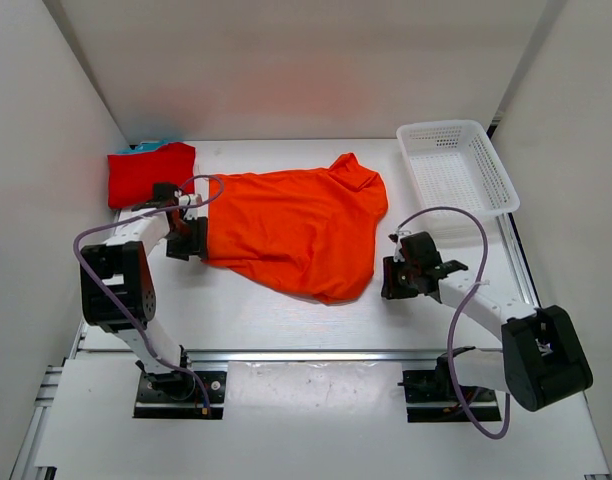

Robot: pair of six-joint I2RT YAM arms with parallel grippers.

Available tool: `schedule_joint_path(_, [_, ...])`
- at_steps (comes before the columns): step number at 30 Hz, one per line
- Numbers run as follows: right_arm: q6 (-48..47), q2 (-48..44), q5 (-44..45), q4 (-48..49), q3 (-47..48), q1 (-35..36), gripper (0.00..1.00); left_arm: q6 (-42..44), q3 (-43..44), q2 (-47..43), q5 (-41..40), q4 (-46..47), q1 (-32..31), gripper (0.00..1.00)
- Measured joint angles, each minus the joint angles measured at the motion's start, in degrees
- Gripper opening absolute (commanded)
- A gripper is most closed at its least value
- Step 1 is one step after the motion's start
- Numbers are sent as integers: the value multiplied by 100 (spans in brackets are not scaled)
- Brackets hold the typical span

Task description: Fold and stack the t-shirts

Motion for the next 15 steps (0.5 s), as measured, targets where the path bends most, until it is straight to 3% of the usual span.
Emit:
schedule_joint_path(7, [173,-15,-39,350,-216,15,50,-68,92,507,61,57,-164,57])
schedule_joint_path(9, [166,122,-55,490,-151,83,52,-76,155,577,31,52,-256,45])
schedule_joint_path(11, [164,350,-138,632,-13,114,55,-76,201,629,63,44,-308,18])
schedule_joint_path(14, [149,579,-201,892,107,173,57,-46,271,708,146,9,-411,0])
schedule_joint_path(15, [140,625,-240,1003,109,175,58,-42,295,721,173,-15,-448,0])
